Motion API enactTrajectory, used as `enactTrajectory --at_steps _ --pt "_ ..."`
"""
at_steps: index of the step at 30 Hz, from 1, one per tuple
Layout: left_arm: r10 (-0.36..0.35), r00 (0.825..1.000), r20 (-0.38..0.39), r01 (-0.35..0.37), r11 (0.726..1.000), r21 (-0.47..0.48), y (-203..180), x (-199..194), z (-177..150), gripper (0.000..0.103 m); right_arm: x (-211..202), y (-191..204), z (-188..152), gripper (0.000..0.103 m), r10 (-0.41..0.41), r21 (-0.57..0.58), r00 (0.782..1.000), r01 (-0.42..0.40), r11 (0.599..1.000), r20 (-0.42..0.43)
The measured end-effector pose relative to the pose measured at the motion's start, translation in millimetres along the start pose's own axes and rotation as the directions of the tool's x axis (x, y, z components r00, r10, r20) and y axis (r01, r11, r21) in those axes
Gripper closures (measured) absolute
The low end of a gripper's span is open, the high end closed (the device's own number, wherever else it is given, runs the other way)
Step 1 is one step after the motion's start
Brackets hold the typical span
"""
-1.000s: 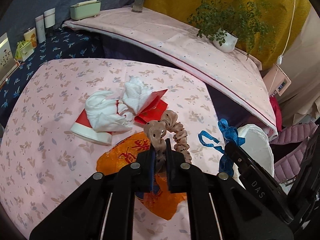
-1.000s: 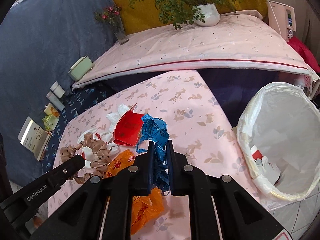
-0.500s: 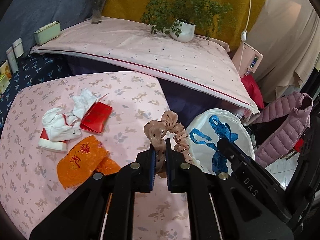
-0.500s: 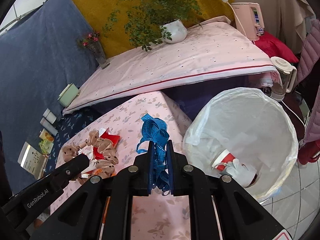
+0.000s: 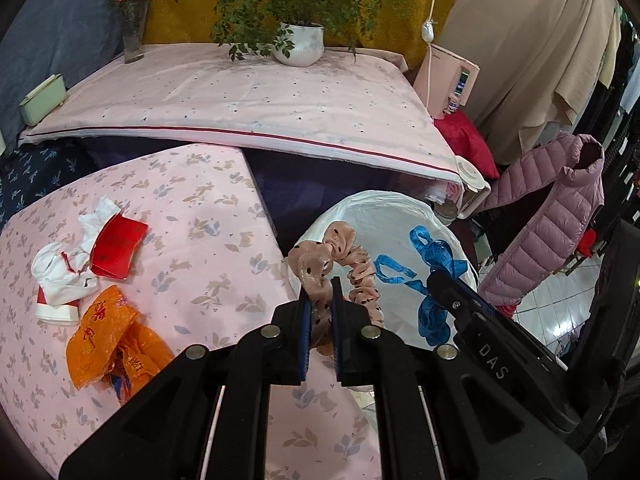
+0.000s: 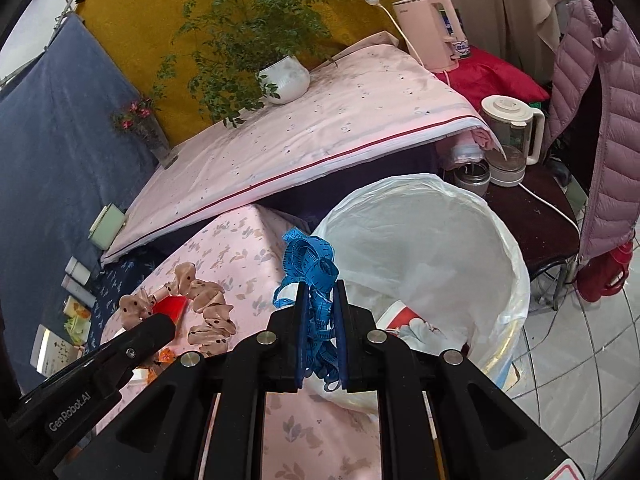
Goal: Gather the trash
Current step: 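Carry the beige scrunchie in left and blue ribbon in right over the bin, open both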
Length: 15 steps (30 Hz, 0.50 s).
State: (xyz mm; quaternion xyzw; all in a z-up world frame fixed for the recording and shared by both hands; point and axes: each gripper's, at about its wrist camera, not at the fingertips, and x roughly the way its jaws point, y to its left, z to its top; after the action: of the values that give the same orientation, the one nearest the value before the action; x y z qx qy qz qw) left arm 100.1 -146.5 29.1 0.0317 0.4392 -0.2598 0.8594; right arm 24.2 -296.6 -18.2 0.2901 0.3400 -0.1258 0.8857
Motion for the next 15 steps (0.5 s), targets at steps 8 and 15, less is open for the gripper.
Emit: enactTrajectory --at_steps 8,15 --pt "-0.048 0.998 -0.044 0.050 0.998 0.039 -23 26 1 0.095 2 -35 4 0.092 -0.038 0.057 0.999 0.038 0.998 -0.001" --pt "-0.053 0.996 -0.071 0.058 0.997 0.060 -36 43 1 0.094 9 -51 5 0.092 -0.057 0.082 0.998 0.058 0.995 -0.010"
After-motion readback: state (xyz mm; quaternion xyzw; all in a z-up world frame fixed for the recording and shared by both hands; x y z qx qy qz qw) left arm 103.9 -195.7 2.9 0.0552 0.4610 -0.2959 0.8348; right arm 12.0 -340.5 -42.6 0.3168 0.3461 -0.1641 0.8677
